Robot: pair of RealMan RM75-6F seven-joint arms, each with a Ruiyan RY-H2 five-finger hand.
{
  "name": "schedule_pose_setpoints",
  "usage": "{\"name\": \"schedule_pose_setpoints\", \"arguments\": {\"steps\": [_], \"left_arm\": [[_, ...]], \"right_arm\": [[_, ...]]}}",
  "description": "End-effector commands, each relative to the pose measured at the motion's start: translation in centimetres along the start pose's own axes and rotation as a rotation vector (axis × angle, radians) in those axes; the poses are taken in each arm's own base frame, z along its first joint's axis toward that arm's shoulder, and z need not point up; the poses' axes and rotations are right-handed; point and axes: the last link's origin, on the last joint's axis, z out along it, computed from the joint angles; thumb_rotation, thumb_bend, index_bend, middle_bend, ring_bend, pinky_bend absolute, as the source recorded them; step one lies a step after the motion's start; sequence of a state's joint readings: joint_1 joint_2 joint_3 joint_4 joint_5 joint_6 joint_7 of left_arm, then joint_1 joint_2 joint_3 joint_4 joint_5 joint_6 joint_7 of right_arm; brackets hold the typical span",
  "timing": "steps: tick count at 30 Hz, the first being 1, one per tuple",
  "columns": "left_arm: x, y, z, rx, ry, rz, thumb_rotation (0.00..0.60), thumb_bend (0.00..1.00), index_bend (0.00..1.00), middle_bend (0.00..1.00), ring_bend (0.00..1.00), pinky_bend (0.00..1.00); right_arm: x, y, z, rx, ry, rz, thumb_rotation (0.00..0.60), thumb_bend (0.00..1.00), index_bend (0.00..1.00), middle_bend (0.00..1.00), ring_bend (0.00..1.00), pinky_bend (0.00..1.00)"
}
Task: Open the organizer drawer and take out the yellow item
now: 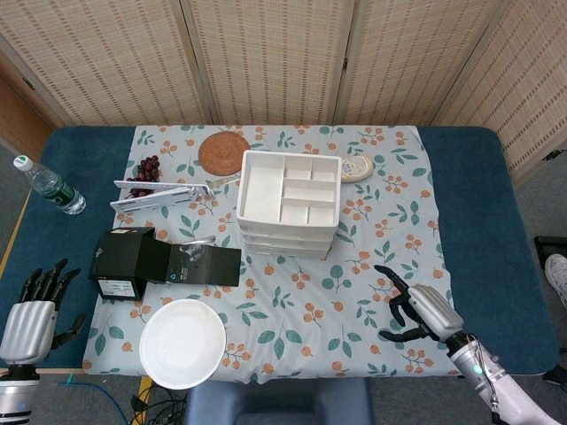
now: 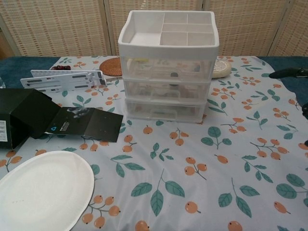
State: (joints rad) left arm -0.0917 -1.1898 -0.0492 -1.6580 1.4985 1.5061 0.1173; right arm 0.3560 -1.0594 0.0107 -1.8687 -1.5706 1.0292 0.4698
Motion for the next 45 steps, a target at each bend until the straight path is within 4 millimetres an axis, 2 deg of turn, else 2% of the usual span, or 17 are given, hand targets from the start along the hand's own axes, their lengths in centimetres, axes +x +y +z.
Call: {"name": "schedule_pose_setpoints", "arguments": {"steps": [1,13,15,21,30,35,45], "left_arm": [[0.1,-0.1,0.0,0.000,0.001,0.002,0.600,0.32,0.15,0.07,0.12,0.06],[0.1,-0.3,-0.1,0.005,-0.004,0.002,0.600,0.32,0.15,0.07,0.12,0.06],[0.1,-0.4,-0.2,0.008,-0.003,0.002,0.600,0.32,0.15,0.07,0.12,0.06],[0.1,-0.4,-0.2,0.008,-0.006,0.004,0.600,0.32,0.15,0.07,0.12,0.06],[0.1,-0.5,-0.1,0.008,-0.005,0.004,0.600,0.32,0.15,0.07,0.12,0.06],[0.1,-0.6,-0.1,0.010,-0.006,0.005,0.600,0.32,0.15,0.07,0.12,0.06],[0.3,-1.0,0.0,0.018,-0.002,0.008,0.600,0.32,0.15,0.07,0.12,0.06]], "right_arm": [[-1.3,-1.4,2.7,0.027,-0.096,0.154,0.600,0.24,0.00,0.84,0.97,1.00],[-3.6,-3.5,8.1,0.040,-0.182,0.429,0.600,0.36,0.00,0.87,1.00,1.00],[-3.9,-4.0,9.4,0.056,-0.177,0.478,0.600,0.37,0.00,0.87,1.00,1.00],[-4.5,-4.7,11.5,0.075,-0.151,0.536,0.600,0.38,0.00,0.87,1.00,1.00],[-5.5,-5.7,14.0,0.072,-0.155,0.567,0.600,0.38,0.00,0.88,1.00,1.00],[-6.1,-6.3,15.2,0.071,-0.175,0.557,0.600,0.48,0.00,0.88,1.00,1.00],[-6.8,-7.0,17.0,0.070,-0.166,0.554,0.600,0.50,0.00,0.88,1.00,1.00]]}}
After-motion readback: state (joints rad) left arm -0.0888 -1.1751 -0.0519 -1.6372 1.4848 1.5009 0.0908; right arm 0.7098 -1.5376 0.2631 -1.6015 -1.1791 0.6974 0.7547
